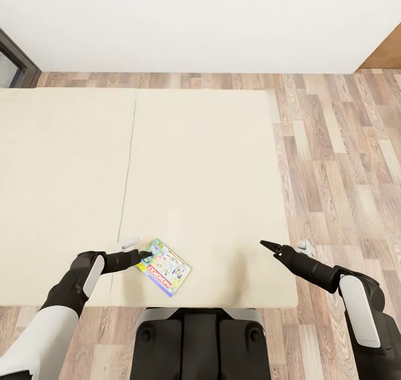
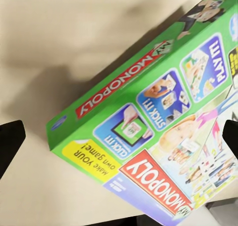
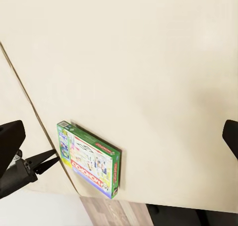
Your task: Put all the toys in the child's room - the three board games (two on the bed and one on the table), the two jigsaw puzzles on the table, and the tennis ball on the table - inside the toy box on the table in the child's room.
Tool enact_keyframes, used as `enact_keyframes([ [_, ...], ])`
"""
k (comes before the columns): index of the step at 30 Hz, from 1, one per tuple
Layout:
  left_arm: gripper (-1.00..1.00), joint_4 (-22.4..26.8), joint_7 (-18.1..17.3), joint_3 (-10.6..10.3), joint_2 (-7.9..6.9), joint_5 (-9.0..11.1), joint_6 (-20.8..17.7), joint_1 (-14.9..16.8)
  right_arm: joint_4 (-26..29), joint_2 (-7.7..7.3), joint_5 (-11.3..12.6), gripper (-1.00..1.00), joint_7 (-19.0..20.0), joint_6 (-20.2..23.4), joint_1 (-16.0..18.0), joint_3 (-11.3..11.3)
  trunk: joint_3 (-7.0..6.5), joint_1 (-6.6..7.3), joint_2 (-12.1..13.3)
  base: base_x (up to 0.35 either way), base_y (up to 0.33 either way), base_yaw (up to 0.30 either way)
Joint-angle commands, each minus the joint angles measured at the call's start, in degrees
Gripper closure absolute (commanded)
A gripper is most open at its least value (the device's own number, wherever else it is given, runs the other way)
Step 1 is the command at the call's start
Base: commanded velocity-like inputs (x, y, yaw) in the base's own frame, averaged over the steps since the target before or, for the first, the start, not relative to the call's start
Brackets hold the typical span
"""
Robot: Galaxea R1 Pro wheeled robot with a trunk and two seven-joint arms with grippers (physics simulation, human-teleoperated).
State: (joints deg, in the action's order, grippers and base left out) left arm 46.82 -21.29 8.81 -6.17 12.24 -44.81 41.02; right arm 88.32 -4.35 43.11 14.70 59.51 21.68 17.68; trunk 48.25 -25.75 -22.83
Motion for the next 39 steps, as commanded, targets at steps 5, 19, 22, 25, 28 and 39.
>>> enact_keyframes([
  [5, -1.0, 0.1, -0.2, 0.2, 0.04, 0.0, -0.4, 0.0, 0.0, 0.0, -0.6, -1.0, 0.6, 0.3, 0.0, 0.1, 0.06, -0.03, -0.1, 0.0, 0.0, 0.0],
  [19, -1.0, 0.1, -0.3, 0.1, 0.1, 0.1, -0.4, 0.0, 0.0, -0.02, -0.6, -1.0, 0.7, 0.4, 0.0, 0.1, 0.56, -0.03, -0.1, 0.0, -0.073, 0.0],
  [22, -1.0, 0.0, -0.3, 0.1, 0.1, 0.1, -0.4, 0.0, 0.0, -0.04, -0.6, -1.0, 0.7, 0.4, 0.0, 0.1, 0.57, -0.03, -0.1, 0.0, -0.005, 0.0],
  [25, -1.0, 0.0, -0.3, 0.1, 0.09, 0.1, -0.4, 0.0, 0.0, -0.01, -0.6, -1.0, 0.7, 0.4, 0.0, 0.1, 0.57, -0.03, -0.1, 0.0, -0.003, 0.0],
  [28, -1.0, 0.1, -0.3, 0.1, 0.1, 0.1, -0.4, 0.0, 0.0, -0.04, -0.6, -1.0, 0.7, 0.4, 0.0, 0.1, 0.57, -0.03, -0.1, -0.002, -0.077, 0.0],
  [39, -1.0, 0.1, -0.4, 0.1, 0.1, 0.2, -0.3, 0.0, 0.0, -0.05, -0.5, -1.0, 0.7, 0.4, 0.0, 0.1, 0.57, -0.03, -0.1, -0.025, -0.141, 0.0],
])
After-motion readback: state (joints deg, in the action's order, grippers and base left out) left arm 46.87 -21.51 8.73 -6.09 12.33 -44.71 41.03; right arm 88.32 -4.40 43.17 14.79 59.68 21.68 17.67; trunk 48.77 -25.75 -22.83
